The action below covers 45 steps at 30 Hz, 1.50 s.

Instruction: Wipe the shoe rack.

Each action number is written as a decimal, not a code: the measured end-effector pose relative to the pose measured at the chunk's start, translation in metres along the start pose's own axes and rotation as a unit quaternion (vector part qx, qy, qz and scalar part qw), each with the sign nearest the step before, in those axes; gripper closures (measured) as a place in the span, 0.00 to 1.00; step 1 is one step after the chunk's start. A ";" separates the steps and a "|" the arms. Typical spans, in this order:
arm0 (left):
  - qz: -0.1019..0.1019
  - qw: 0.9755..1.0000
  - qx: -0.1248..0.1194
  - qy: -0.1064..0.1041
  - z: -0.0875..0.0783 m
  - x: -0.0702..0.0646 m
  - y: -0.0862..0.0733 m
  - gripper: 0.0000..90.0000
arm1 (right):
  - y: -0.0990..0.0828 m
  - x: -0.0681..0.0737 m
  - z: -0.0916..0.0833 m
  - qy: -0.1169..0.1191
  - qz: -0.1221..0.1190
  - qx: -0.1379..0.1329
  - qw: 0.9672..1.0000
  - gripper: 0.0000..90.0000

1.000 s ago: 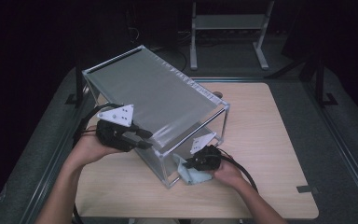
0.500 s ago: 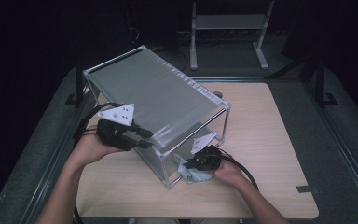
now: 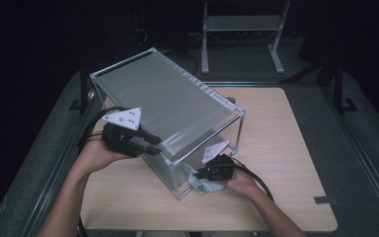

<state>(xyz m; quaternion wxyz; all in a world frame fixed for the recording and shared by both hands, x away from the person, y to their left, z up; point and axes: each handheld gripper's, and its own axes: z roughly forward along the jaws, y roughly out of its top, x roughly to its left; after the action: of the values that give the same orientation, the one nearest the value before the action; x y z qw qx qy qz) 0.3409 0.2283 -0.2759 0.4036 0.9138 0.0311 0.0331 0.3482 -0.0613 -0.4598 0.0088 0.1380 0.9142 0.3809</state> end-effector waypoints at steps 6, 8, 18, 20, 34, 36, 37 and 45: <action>-0.001 1.000 0.002 0.006 0.000 -0.003 0.000 0.70 | 0.001 0.002 0.000 -0.006 -0.010 0.004 1.000 0.94; 0.002 1.000 0.003 0.008 0.001 -0.005 0.002 0.70 | 0.002 0.002 -0.001 -0.007 -0.015 0.009 1.000 0.94; 0.008 1.000 -0.001 0.001 0.008 -0.007 0.007 0.71 | -0.006 -0.001 -0.014 -0.012 -0.004 0.013 1.000 0.94; 0.007 1.000 -0.003 -0.003 0.008 -0.005 0.006 0.71 | -0.010 -0.003 -0.019 -0.016 -0.001 0.005 1.000 0.94; 0.004 1.000 -0.010 -0.001 0.008 0.000 0.004 0.71 | -0.020 -0.013 -0.031 -0.038 0.021 0.004 0.999 0.94; 0.002 1.000 -0.013 -0.002 0.008 0.000 0.004 0.71 | -0.023 -0.014 -0.034 -0.043 0.034 0.004 0.998 0.94; 0.002 1.000 -0.013 -0.002 0.009 0.000 0.004 0.71 | -0.023 -0.014 -0.033 -0.043 0.032 0.005 0.999 0.94; 0.005 1.000 -0.008 0.003 0.008 -0.002 0.005 0.71 | -0.020 -0.009 -0.032 -0.028 0.011 0.008 1.000 0.94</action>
<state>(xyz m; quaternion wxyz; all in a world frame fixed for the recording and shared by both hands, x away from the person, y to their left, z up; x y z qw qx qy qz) 0.3396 0.2191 -0.2779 0.4107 0.9106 0.0275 0.0382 0.3478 -0.0988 -0.4515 0.0296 0.1584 0.9150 0.3699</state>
